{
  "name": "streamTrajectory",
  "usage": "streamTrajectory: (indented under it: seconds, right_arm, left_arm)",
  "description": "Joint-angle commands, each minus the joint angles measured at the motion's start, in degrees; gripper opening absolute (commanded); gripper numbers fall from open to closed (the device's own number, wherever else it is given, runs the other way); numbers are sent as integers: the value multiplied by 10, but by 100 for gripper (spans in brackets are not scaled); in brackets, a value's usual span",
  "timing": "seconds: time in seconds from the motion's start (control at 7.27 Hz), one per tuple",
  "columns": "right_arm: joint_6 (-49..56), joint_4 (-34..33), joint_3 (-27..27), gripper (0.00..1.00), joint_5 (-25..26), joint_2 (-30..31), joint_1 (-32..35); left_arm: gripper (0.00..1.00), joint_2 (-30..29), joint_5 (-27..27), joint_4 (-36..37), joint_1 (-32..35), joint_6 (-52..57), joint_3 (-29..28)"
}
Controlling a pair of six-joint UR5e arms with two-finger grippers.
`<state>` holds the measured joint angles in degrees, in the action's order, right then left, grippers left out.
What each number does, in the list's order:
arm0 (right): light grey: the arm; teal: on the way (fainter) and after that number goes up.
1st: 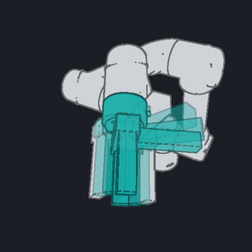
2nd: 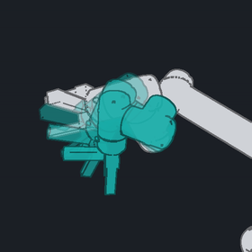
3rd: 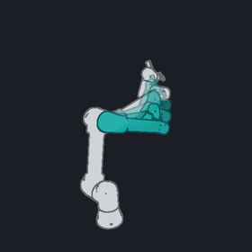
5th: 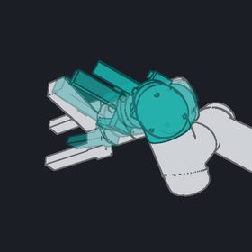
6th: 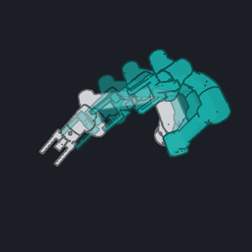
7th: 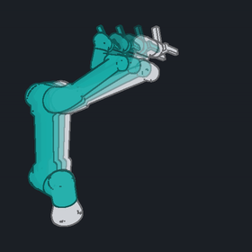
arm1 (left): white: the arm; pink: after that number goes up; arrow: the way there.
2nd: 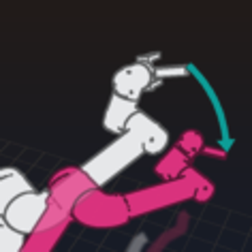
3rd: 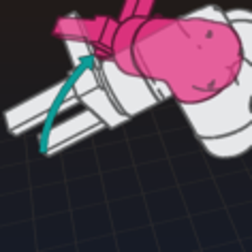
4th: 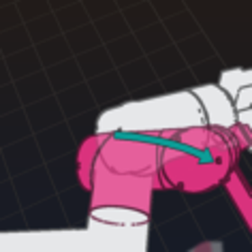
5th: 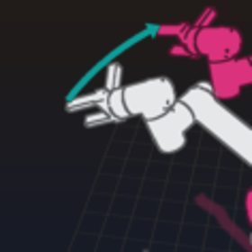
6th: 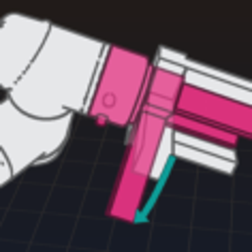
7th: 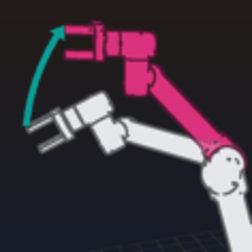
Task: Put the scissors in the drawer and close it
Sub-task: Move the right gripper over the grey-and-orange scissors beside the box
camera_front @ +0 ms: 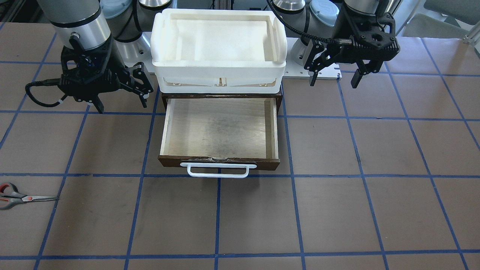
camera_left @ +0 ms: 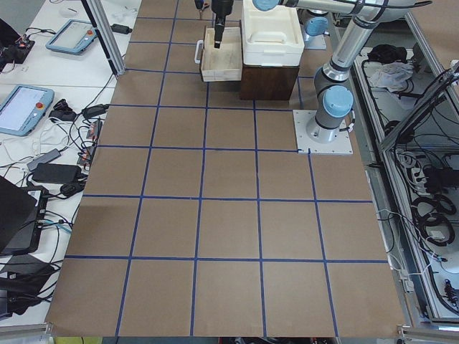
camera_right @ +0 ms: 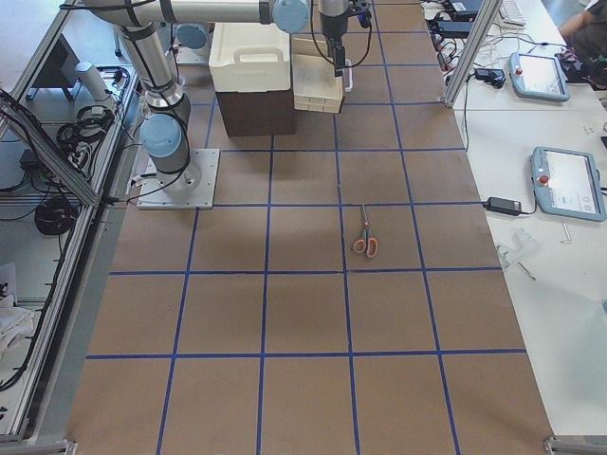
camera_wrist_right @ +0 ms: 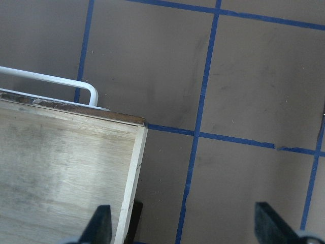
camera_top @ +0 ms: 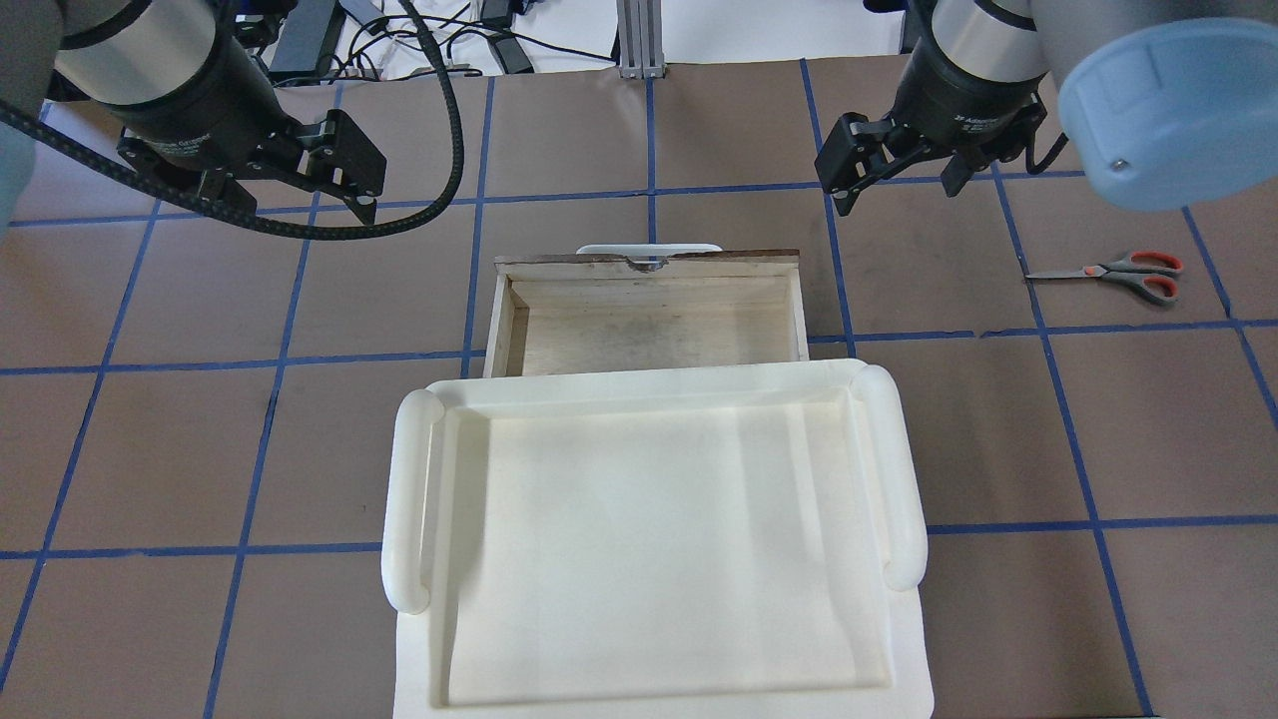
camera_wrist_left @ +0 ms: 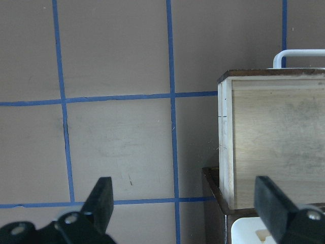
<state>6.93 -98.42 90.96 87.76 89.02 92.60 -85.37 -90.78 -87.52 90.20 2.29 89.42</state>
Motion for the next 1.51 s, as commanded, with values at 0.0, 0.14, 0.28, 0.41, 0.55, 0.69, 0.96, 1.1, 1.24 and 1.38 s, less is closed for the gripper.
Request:
streamTrajectory:
  seconds: [0.0,0.14,0.28,0.41,0.55,0.69,0.96,1.1,1.24,1.38]
  right_arm:
    - [0,2,1,100,0,-1,0]
    - [0,2,1,100,1,-1,0]
    - [8,5,1,100,2,-1,0]
    - [24,0,4,100,2,-2,-3]
    - [117,2,4,100,5,-2,-4]
    - [178,2,8,100,13,-2,-15]
    - [348,1,29,100,2,-4,-109]
    - [433,-6,42,100,3,-16,-154]
    - [547,-14,44,100,8,-29,-196]
    - [670,-14,44,100,10,-55,-237]
  left_arm:
    - [100,3,0,0,1,0,1]
    - [100,3,0,0,0,0,1]
    - [100,3,1,0,0,1,1]
    - [100,3,0,0,0,0,0]
    - [100,4,0,0,-1,0,0]
    - [100,4,0,0,-1,0,0]
    - [100,4,1,1,-1,0,1]
    - [100,4,1,1,-1,1,0]
    - [100,4,1,1,-1,0,1]
    - [100,4,1,1,-1,1,0]
